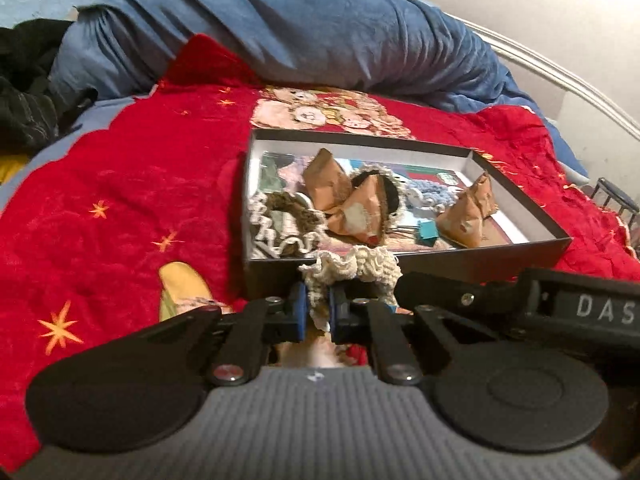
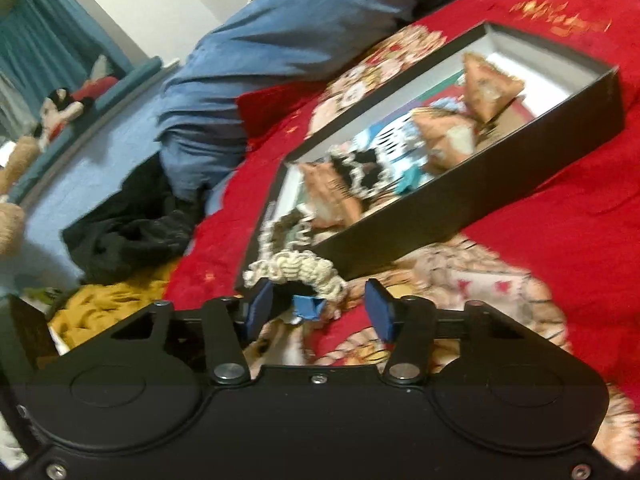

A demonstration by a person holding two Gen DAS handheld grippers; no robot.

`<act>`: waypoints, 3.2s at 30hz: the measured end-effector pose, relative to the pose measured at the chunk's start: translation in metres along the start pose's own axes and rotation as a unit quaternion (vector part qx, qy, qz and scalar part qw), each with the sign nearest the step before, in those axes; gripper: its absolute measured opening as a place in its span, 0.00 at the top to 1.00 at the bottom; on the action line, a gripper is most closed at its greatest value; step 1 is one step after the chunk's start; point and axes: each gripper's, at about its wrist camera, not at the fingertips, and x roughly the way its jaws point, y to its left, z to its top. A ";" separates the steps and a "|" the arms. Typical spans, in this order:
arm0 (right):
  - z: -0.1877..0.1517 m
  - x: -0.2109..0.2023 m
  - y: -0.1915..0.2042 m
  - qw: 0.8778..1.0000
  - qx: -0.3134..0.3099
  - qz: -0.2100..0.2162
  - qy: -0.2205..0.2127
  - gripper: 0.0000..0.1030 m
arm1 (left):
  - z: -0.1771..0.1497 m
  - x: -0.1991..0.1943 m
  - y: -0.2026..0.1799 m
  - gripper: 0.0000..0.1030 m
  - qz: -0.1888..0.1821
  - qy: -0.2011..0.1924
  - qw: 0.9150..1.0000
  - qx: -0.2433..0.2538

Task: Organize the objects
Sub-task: 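Grasp cream lace scrunchie with left gripper while right gripper moves to the blue binder clip, then grasp blue binder clip with right gripper while left gripper holds the cream scrunchie, then carry cream scrunchie in left gripper and blue clip in right gripper over the box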

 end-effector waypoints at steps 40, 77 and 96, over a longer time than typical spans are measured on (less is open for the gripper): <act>-0.054 0.060 0.080 0.958 -0.267 -0.098 0.048 0.73 | 0.014 -0.001 0.045 0.87 0.168 0.048 0.984 -0.019; 0.176 0.053 0.007 0.992 -0.107 -0.059 -0.042 0.74 | 0.119 0.061 -0.004 0.87 0.034 -0.093 0.995 0.020; 0.145 0.114 -0.021 0.985 -0.131 -0.111 -0.005 0.74 | 0.081 0.109 0.002 0.65 0.075 -0.019 0.997 0.026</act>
